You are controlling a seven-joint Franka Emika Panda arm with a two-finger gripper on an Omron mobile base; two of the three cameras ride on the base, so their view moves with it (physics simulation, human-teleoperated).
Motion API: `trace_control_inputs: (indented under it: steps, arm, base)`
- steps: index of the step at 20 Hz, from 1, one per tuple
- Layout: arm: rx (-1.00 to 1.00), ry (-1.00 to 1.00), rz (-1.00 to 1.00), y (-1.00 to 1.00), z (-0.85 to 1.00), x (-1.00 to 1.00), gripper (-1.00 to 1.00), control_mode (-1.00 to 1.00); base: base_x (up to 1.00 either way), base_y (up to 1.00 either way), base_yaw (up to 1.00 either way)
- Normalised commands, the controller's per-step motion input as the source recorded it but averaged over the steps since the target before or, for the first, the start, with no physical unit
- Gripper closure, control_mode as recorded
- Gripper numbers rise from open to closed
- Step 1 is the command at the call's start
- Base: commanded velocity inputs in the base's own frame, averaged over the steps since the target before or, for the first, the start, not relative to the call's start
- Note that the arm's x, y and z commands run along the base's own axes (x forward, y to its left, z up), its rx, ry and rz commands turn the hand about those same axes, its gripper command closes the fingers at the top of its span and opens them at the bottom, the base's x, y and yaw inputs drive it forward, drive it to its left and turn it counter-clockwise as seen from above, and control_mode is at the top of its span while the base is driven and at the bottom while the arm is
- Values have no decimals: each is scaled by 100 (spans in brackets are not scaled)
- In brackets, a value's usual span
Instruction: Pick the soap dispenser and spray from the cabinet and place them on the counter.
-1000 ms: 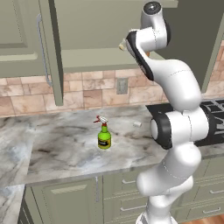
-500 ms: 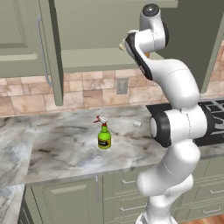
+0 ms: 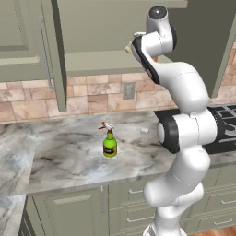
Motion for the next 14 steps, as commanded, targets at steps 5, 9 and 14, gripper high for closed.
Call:
trace_control_inputs:
  steps: [5,9,14]
  arm:
    - [0,-1,0,-1,-2,11,-100,-100]
    - [0,-1,0,-1,-2,10,-100,-100]
    - [0,-2,0,-2,-2,11,-100,-100]
  base:
    - [0,0,0]
    - [0,0,0]
    - [0,0,0]
